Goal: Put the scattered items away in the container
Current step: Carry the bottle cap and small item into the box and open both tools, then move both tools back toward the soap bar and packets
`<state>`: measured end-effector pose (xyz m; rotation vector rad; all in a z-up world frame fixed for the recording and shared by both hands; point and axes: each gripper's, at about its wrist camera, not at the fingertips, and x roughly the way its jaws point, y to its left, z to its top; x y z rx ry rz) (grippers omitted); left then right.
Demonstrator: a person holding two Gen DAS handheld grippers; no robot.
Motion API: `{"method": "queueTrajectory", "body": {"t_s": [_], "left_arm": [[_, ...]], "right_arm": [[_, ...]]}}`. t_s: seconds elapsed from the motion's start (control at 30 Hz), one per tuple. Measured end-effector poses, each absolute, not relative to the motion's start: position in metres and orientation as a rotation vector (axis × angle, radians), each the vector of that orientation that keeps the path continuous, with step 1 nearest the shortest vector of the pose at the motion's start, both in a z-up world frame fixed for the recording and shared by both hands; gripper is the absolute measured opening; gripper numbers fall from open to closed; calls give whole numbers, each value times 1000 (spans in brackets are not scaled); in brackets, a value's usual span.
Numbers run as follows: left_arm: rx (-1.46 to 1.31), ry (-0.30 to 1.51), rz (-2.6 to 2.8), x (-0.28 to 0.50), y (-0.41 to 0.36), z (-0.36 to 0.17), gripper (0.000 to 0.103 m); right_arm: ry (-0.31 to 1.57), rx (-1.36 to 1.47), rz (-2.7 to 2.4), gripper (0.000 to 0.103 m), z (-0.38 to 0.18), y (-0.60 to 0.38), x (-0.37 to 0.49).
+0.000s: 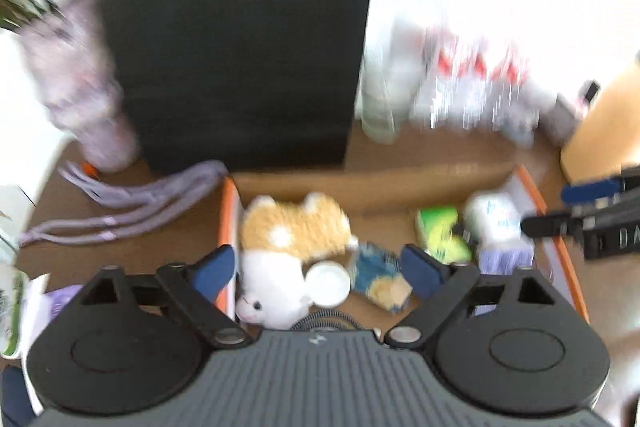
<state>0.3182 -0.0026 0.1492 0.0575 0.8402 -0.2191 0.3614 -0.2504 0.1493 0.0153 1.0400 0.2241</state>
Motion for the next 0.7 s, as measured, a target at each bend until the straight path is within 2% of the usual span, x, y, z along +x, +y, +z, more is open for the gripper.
{"method": "queueTrajectory", "body": {"t_s": [0.03,0.07,0.17,0.23,0.3,0.53,0.7], "left_arm": [[37,748,-205,300,1,154,103],[16,636,-189,279,8,157,103],[3,368,-148,224,17,149,103],[12,281,-134,201,18,139,103],[34,242,-144,187,14,133,103],[107,200,-122,148,20,138,103],[17,290,-218,101,29,90,103]], "right_arm": [[988,14,235,74,154,-249,347],[923,8,233,80,158,-247,330],[629,-67,169,86,157,-234,269],[407,-114,147,89,145,-226,229],[295,-134,145,90,132,-220,206],[277,-131,140,90,120,-218,171],[234,28,136,90,93,-244,97]]}}
